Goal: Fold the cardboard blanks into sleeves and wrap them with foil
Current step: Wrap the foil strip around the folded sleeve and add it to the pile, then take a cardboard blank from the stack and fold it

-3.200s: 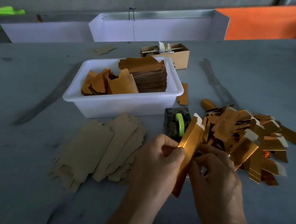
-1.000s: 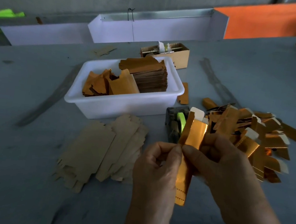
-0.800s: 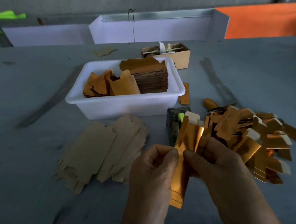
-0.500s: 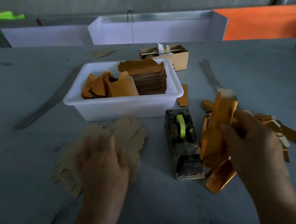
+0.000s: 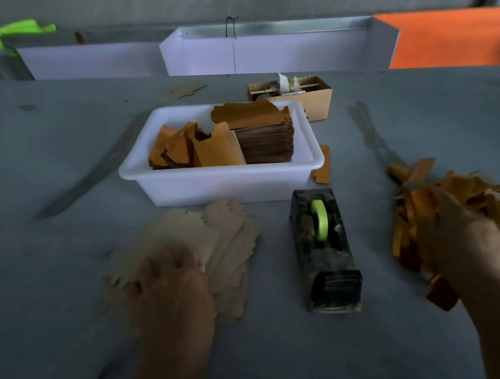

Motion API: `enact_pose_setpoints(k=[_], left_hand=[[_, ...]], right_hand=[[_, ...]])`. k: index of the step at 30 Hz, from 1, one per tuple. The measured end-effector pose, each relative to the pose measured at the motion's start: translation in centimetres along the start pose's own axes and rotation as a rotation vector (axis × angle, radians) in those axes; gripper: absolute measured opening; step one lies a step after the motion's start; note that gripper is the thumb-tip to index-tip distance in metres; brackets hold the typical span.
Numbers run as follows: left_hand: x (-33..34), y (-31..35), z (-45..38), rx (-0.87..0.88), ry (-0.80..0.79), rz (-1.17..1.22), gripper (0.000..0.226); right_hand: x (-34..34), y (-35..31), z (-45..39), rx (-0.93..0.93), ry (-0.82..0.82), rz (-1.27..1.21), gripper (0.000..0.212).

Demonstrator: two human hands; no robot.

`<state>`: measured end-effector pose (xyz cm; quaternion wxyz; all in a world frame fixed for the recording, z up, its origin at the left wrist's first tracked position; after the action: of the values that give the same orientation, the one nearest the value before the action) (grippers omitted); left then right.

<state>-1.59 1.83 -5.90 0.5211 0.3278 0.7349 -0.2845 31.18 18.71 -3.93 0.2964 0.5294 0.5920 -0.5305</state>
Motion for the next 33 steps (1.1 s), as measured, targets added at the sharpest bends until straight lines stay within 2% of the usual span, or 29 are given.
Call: enact_pose_setpoints(k=[3,6,8,12,15,17,20,24,27,28,30,33], left_hand=[[-0.5,-0.3,-0.3,-0.065,-0.005,0.153,0.040],[-0.5,-1.0,-0.6,-0.114,-0.027,0.281,0.056],[-0.5,-0.9,-0.6,-0.168,-0.039,0.468,0.061],[-1.5,-0.5,-0.8,-0.229,0.033,0.864,0.038],[-2.9,0.7,-0.4,-0.277,0.001,1.135,0.035],[-3.7,2.1,0.4,-0.278,-0.115,1.297,0.042],[-4.5,4.5,1.9,-0.238,-0.295,1.488,0.047],[-5.8,6.3,3.3,-0.120,-0.349,1.540,0.037],[-6.1,6.7,3.6,-0.076,-0.483,1.608,0.050],[-6.0,6.4,3.4,-0.098,-0.521,1.656,0.055],[-5.6,5.5,2.8,-0.184,-0.552,1.761,0.050],[-4.7,5.3,2.5,-0.220,-0.564,1.749,0.040]], right_hand=[[-0.9,0.2,-1.0,-0.025,0.060,0.030,0.022],[-2.0,0.2,-0.7,0.021,0.133,0.020,0.031],[-3.2,-0.3,0.2,0.014,0.210,-0.048,0.036],[-5.7,-3.1,3.4,-0.115,0.312,-0.274,0.031],[-6.4,-5.4,6.2,-0.122,0.185,-0.528,0.022],[-6.4,-7.5,8.5,-0.123,-0.017,-0.744,0.023],[-6.3,-10.4,11.5,-0.157,-0.210,-0.841,0.022],[-5.3,-11.6,13.2,-0.101,-0.277,-0.971,0.018],[-4.0,-11.0,13.3,0.062,-0.374,-1.169,0.022],[-3.7,-10.7,13.3,0.093,-0.389,-1.198,0.023],[-3.5,-10.3,13.3,0.093,-0.395,-1.190,0.022],[-3.4,-10.3,13.4,0.035,-0.386,-1.149,0.020]])
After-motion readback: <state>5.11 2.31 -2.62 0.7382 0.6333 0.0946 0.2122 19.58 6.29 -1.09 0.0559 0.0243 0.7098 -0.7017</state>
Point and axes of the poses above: each hand's wrist, its own z-axis away from the middle knuckle, its own x-axis out of the palm, y = z × x, the point moved 8 cm from there along -z, towards the middle knuckle, and after that the axes turned 12 degrees about y, right-handed, at the moved point
